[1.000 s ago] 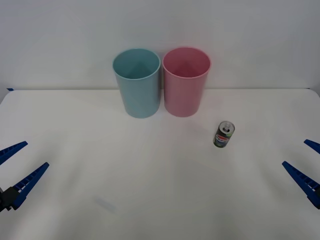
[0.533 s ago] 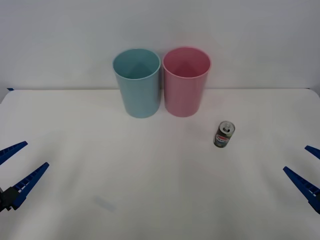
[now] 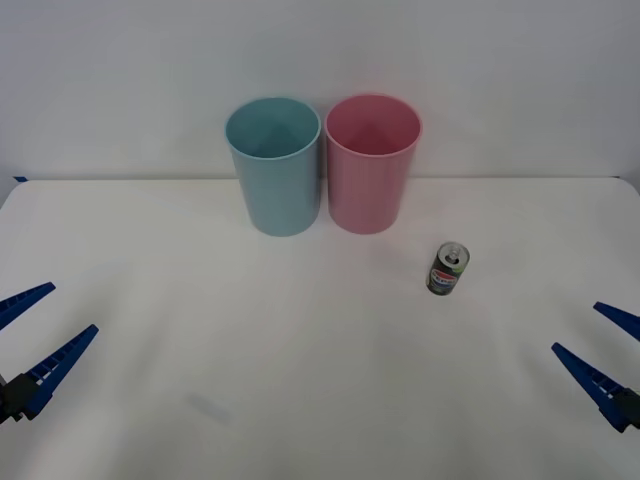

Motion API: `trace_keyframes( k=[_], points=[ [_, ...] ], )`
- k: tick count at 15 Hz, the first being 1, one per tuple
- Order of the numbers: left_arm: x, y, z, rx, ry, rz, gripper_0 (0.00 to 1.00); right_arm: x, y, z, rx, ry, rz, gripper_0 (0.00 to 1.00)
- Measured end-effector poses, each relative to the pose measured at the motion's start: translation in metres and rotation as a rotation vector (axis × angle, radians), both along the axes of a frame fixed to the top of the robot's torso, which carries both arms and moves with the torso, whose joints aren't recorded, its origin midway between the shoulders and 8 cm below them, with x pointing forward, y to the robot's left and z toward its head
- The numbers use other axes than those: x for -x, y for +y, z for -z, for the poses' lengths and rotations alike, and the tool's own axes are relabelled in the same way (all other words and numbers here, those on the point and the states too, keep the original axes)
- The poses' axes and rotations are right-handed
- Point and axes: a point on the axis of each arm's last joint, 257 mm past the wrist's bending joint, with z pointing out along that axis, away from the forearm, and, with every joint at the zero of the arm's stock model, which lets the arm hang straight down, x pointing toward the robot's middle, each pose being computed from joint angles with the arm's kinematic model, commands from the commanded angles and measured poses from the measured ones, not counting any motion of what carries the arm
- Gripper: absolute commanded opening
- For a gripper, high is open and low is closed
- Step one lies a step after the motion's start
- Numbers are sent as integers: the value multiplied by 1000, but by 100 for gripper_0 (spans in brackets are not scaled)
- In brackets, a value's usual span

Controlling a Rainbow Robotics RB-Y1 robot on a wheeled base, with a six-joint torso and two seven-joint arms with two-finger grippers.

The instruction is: Grasp the object on the table and drop it into the matching bin: aluminum can to the light blue bin, PET bottle to the pink bin.

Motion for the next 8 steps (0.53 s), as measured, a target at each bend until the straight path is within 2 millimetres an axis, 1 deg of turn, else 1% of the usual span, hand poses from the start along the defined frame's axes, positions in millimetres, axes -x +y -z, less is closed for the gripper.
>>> trace_keyframes(
  k=[2, 5, 8],
  points=[
    [0, 0, 0, 0, 0, 0, 100, -5, 5, 6, 17, -14, -10, 100],
    [0, 0, 0, 0, 0, 0, 100, -15, 4, 20, 73, -48, -4, 100],
    [0, 0, 0, 0, 0, 0, 100, -27, 9, 33, 80, -35, -13, 100]
  ],
)
